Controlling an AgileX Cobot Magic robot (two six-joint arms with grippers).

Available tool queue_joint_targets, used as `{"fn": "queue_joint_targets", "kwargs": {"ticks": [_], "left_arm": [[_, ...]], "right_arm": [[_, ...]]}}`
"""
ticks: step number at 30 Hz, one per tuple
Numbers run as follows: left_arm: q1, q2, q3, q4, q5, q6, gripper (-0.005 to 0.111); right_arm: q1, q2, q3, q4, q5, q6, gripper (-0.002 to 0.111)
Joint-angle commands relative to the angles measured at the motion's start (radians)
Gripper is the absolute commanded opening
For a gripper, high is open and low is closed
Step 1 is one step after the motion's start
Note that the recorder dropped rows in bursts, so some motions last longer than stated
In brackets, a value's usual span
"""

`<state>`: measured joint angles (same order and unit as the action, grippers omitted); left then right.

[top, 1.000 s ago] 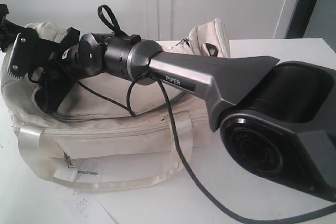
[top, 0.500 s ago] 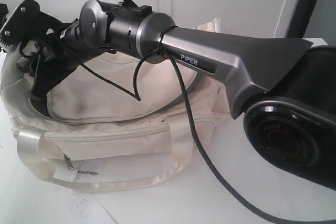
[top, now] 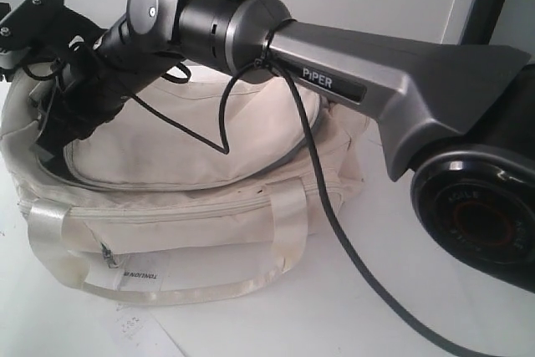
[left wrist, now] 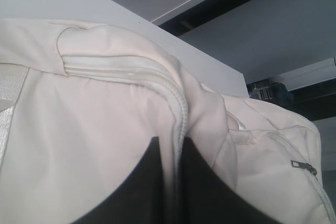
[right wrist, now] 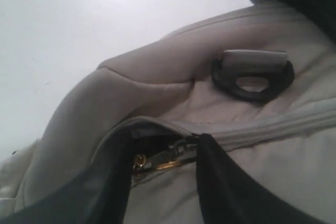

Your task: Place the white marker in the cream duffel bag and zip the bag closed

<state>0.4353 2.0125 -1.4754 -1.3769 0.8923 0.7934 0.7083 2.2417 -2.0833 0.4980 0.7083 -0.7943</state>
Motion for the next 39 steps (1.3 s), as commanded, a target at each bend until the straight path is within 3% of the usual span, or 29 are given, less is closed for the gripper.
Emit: {"fn": "queue_joint_targets", "kwargs": {"ticks": [1, 39], "left_arm": [[0.006, -0.008, -0.004, -0.088, -0.031, -0.010, 0.000], [0.006, -0.008, -0.004, -0.090, -0.031, -0.012, 0.000]], "right_arm": [[0.006, -0.017, 0.000, 0.026, 0.114, 0.014, 0.000], [0.018, -0.088, 0.000, 0.048, 0.274, 0.013, 0.000]]}}
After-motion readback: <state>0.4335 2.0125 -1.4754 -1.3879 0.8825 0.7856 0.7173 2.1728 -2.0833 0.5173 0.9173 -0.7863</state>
